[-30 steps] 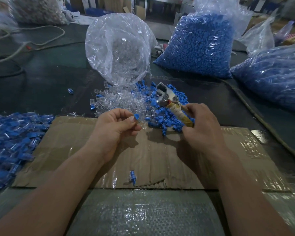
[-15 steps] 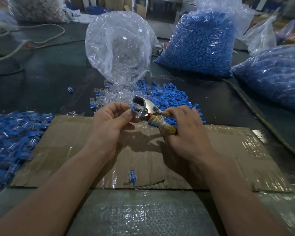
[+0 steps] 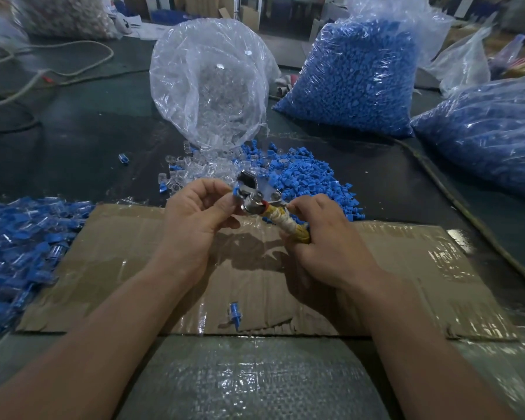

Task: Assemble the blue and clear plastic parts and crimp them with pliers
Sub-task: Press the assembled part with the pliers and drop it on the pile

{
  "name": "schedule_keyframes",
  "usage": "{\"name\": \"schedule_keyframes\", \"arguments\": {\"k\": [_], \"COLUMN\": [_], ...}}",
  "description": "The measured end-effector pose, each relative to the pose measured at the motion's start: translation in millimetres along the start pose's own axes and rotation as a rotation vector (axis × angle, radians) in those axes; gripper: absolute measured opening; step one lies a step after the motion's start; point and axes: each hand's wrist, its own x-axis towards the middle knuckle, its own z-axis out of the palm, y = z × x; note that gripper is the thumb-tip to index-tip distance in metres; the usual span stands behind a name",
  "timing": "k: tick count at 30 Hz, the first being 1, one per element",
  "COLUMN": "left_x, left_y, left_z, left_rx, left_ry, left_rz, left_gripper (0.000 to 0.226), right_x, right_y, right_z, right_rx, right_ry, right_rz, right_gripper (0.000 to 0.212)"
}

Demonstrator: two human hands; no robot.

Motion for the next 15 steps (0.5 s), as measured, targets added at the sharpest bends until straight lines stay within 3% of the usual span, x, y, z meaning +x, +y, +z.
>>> {"name": "schedule_keyframes", "arguments": {"k": [15], "left_x": [-4.5], "left_y": [1.8], "left_z": [1.2], "left_rx": [0.061], "left_ry": [0.031], "left_rz": [0.012], "left_gripper": [0.010], "right_x": [1.1], "right_y": [-7.0], "right_z": [1.6], "right_rx": [-0.007], "right_ry": [-0.015], "right_rz": [0.004], "right_gripper": [0.018]}}
